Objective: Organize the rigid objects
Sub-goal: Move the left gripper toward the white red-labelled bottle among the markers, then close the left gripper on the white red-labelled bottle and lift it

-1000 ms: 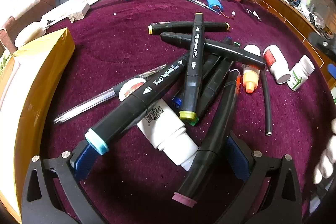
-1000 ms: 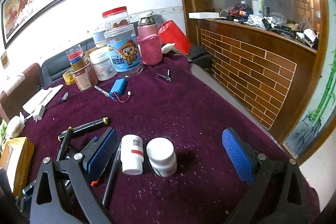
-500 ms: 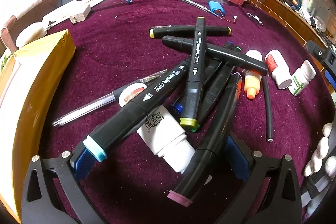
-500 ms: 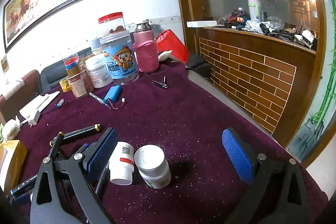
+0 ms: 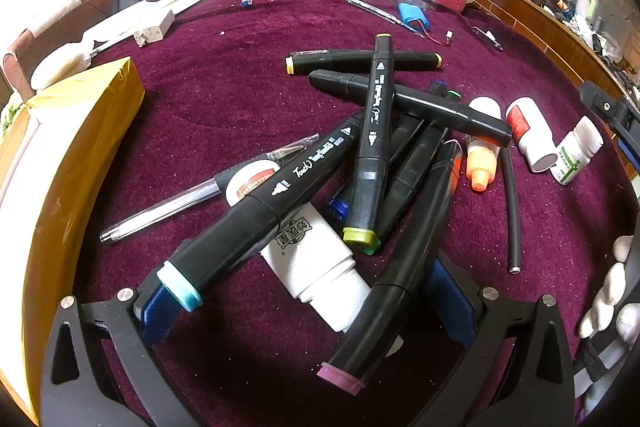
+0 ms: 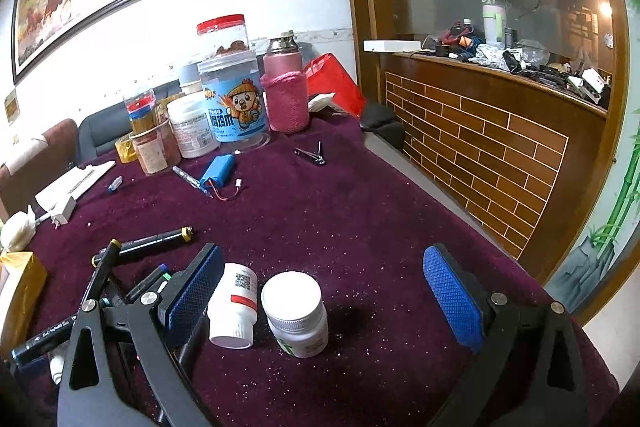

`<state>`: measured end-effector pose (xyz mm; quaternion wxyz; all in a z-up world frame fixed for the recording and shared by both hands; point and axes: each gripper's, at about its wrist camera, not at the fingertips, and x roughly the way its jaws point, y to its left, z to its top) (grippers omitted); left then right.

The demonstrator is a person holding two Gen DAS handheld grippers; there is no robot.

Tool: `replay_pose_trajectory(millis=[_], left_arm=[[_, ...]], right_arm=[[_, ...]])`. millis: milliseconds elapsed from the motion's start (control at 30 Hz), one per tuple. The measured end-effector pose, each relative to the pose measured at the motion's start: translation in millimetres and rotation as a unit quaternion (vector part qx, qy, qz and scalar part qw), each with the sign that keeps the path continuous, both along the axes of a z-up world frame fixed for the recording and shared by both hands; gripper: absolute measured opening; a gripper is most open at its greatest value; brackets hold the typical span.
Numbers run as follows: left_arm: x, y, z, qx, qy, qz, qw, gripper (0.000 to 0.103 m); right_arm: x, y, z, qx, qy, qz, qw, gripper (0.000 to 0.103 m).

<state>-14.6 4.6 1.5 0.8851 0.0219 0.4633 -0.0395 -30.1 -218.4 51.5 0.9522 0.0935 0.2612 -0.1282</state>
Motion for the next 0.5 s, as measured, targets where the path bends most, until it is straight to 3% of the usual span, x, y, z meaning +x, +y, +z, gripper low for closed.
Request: replay_pose_trajectory(millis=[200, 333, 500], left_arm=[[-1, 2, 2, -0.005, 0.009, -0.015, 0.9998, 0.103], [-8, 25, 23, -0.068, 0.009, -0.037, 0.9969, 0.096], [0, 72, 52, -0.029, -0.039, -0.004, 0.9988, 0.094]], right_arm=[[3, 4, -1, 0.002, 0.006, 0.02, 1.0, 0.098], [6, 4, -4, 0.007, 0.022, 0.029, 0.999, 0.098], [5, 2, -6, 0.018, 0.026, 0.03, 0.999, 0.098]])
